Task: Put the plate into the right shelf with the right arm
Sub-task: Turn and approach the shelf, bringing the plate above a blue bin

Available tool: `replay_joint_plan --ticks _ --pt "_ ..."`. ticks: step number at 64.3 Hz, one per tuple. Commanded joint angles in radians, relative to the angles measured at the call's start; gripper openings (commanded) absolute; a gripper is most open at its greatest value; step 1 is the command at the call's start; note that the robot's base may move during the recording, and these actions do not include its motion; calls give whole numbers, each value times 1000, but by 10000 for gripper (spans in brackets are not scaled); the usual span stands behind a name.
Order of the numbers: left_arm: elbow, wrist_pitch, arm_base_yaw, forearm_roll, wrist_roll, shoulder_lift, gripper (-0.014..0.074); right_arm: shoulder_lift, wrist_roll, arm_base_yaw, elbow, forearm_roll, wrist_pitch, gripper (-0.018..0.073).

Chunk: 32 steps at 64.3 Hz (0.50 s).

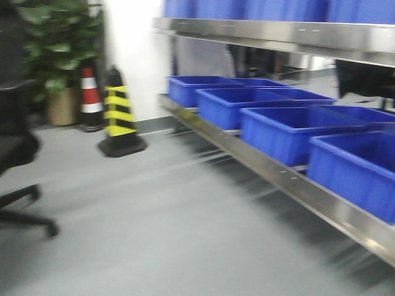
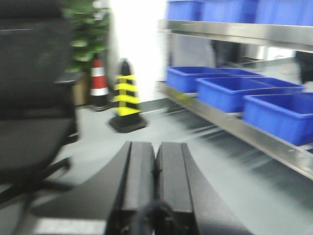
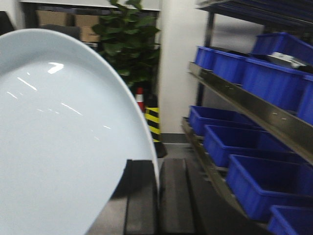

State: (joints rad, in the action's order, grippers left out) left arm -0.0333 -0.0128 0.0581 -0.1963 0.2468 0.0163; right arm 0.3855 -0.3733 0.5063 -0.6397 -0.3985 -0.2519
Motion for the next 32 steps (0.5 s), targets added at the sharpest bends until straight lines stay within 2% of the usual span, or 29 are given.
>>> replay_joint_plan --ticks 1,32 --pt "-9 89 5 -2 -2 11 -47 8 8 1 -29 -19 81 55" --pt "-9 89 5 -2 -2 11 -47 8 8 1 -29 -19 80 55"
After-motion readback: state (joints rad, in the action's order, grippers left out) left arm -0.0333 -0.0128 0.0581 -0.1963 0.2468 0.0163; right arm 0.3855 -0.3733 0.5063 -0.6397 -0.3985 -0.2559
